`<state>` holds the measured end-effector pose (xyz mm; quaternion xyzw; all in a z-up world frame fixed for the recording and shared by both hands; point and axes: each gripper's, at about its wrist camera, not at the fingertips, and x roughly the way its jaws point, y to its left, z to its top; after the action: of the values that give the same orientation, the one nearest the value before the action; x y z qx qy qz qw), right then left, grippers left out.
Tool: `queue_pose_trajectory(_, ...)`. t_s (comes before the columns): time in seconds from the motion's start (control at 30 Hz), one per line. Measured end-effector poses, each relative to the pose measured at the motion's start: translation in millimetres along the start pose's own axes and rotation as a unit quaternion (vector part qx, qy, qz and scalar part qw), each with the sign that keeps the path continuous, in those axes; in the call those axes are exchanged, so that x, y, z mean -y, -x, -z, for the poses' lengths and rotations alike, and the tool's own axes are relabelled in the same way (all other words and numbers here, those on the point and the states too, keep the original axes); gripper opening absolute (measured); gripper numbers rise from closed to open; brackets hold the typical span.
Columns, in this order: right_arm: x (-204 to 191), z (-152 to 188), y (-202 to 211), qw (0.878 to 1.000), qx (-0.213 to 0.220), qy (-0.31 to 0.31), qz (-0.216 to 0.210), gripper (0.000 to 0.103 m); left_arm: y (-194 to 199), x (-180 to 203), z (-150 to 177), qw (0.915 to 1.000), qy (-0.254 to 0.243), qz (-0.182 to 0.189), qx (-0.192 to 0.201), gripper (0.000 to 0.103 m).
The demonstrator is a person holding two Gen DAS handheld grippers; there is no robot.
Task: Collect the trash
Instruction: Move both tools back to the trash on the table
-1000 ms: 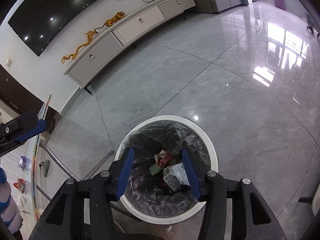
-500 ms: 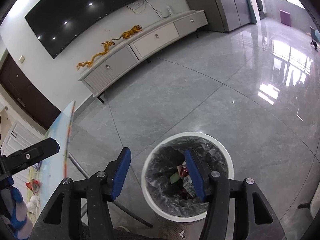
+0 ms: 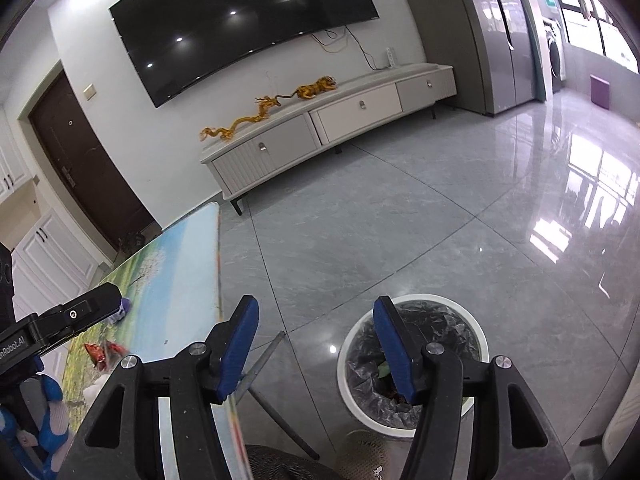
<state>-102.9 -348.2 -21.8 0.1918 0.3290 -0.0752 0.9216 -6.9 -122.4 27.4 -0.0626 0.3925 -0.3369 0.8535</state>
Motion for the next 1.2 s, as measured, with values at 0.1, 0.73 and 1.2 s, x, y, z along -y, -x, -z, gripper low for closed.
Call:
queue_pose_trajectory(0.1,-15.9,-3.1,8.9,1.0,0.01,0.014,0.0,0.058,19.4,-10.2,5.1,0.9998,0.007,-0.005,0.019,0.057)
queue_pose_trajectory(0.73,-104.2,-1.8,35.3,0.994,0.049,0.085,-0.042,0.059,135.0,-153.7,43.0,0.9834,0.073,-0.142,0.087,0.057)
queue_pose_trajectory(1.2,-117.3,16.4,3.1,0.988,-0.004,0.104,-0.112,0.059,175.2,-213.9,79.8,0.9636,0.125,-0.224,0.075,0.057)
